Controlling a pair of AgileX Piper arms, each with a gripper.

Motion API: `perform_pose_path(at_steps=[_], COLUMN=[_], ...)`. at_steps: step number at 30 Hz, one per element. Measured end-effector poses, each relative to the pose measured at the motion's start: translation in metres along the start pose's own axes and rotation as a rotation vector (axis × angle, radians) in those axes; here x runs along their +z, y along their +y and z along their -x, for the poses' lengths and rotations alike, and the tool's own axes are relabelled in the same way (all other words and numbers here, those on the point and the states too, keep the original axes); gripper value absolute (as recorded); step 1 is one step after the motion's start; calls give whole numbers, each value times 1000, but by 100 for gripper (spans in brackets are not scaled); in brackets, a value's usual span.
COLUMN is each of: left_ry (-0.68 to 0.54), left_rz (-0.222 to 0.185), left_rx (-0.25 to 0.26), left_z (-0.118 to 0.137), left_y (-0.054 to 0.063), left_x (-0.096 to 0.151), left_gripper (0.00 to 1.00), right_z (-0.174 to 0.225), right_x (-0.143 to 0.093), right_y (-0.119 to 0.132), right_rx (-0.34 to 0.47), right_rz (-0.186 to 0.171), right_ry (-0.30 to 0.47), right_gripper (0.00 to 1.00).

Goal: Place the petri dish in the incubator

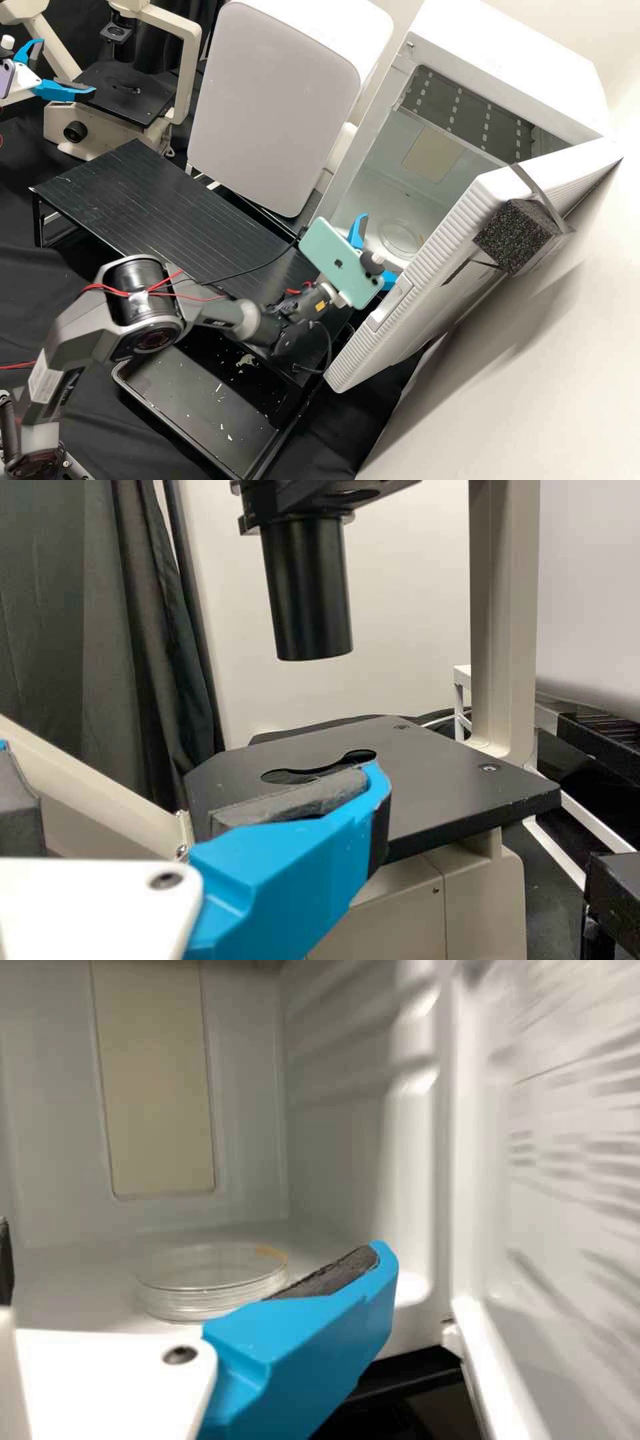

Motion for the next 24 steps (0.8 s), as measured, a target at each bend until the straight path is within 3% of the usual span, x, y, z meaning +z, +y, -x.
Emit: perform_pose_path(at_steps=[4, 7, 16, 24], left_ry=[0, 0, 0, 0], left_rz=[0, 0, 0, 0], left_rx=[0, 0, 0, 0], left_z=[0, 0, 0, 0], left_y=[0, 0, 0, 0], left_x=[0, 0, 0, 0], left_gripper=[100, 100, 100, 100], right_z=[44, 76, 180, 229], right_x=[-5, -14, -58, -75], right_y=[1, -2, -40, -63], right_rx=[35, 31, -67, -125], right_rz=[-22, -34, -51, -89], right_ry=[35, 13, 10, 59], right_gripper=[100, 100, 100, 100])
